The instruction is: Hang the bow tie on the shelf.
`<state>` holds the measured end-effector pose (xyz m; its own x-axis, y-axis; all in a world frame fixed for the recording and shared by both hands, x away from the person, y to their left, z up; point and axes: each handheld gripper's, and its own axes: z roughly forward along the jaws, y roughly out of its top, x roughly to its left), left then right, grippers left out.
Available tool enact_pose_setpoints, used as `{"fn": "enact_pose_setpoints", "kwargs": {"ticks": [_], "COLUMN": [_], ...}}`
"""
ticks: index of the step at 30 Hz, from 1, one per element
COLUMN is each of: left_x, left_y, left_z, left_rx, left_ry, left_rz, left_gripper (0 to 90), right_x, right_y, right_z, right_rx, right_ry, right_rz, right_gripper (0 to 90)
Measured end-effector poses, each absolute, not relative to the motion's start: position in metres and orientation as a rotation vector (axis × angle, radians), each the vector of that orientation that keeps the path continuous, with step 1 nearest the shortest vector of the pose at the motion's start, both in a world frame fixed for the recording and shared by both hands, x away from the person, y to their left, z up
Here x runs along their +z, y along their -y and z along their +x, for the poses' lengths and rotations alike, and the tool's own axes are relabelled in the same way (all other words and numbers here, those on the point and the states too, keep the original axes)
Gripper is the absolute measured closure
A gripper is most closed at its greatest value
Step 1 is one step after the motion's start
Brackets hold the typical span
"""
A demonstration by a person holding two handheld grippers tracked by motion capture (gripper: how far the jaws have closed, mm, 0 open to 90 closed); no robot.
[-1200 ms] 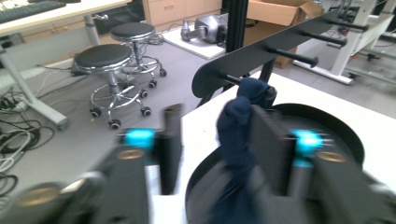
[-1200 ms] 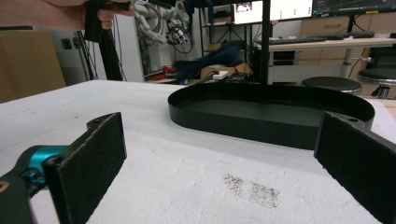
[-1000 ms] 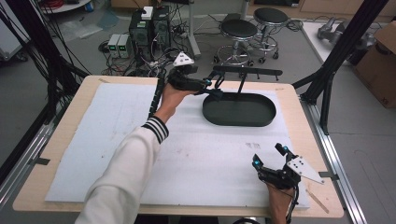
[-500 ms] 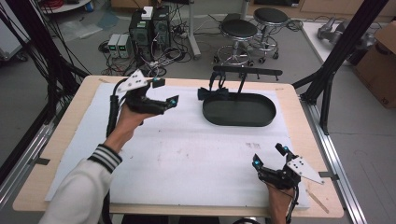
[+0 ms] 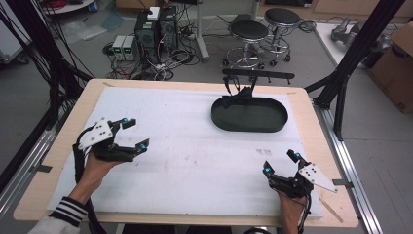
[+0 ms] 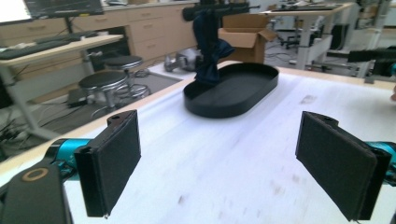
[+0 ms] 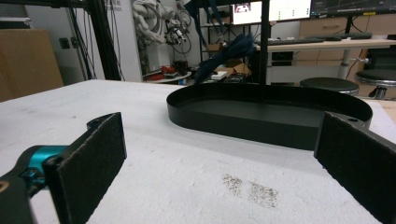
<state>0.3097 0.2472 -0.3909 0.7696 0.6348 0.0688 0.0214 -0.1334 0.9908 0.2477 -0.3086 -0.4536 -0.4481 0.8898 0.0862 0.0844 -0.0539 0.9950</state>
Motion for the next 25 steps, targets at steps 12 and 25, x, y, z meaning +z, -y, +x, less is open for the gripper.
{"fn": "enact_pose_setpoints", "kwargs": {"ticks": [12,25], "left_x": [-0.44,-0.454], "left_y": [-0.298,-0.302], "left_z": [0.283,0.278], "left_rx": [0.619,0.651], "left_ry": [-0.651,-0.657], "left_rz": [1.539,1.465], "left_gripper": [14.4,14.4], "right_x": [-0.454,-0.454], "right_y": [0.308,0.307], "right_z": [0.247,0.246], "right_rx": [1.561,1.558], "right_ry": [-1.57,-1.572], "right_rz": [1.046,1.038], "right_gripper": [1.2,1.2]}}
